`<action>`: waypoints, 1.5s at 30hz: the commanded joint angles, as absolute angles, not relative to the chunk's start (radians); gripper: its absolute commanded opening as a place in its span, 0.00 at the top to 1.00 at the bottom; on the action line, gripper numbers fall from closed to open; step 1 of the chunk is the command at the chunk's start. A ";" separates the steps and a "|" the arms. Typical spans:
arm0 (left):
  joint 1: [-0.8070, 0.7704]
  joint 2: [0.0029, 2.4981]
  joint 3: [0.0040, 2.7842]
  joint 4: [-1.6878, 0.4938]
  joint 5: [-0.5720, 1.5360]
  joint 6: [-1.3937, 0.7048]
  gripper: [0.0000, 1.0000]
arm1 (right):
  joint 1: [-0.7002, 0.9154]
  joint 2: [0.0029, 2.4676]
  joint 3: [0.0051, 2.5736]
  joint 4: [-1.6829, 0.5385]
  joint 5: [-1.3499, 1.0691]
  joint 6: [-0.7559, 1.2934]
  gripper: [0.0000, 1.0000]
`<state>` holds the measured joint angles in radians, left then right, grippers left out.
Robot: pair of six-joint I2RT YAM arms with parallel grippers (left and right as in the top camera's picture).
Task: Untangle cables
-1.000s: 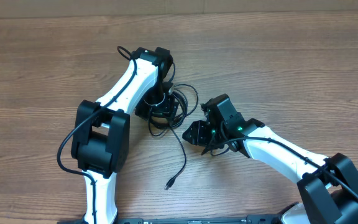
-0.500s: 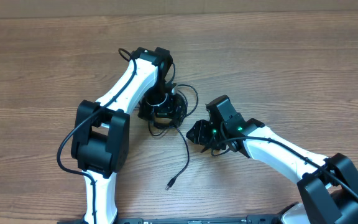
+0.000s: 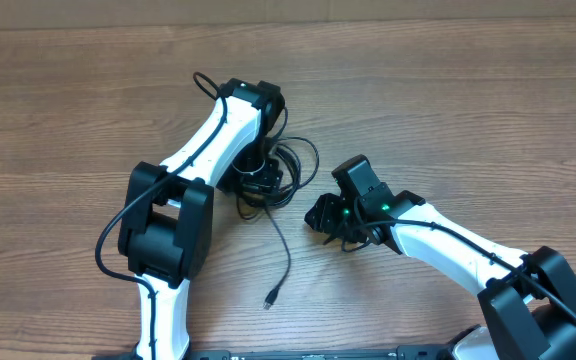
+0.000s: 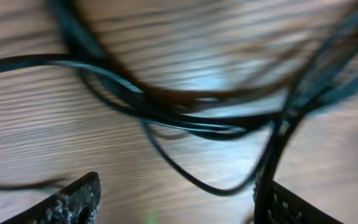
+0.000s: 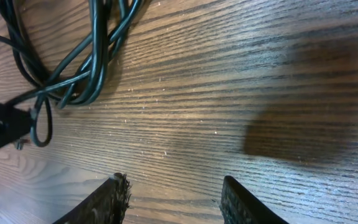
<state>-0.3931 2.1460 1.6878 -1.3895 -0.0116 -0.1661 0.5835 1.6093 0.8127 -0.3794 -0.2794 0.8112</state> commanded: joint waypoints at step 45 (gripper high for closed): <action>-0.368 2.133 2.030 -1.645 0.231 -0.002 0.21 | 0.588 1.586 0.810 -0.373 -0.243 0.812 0.53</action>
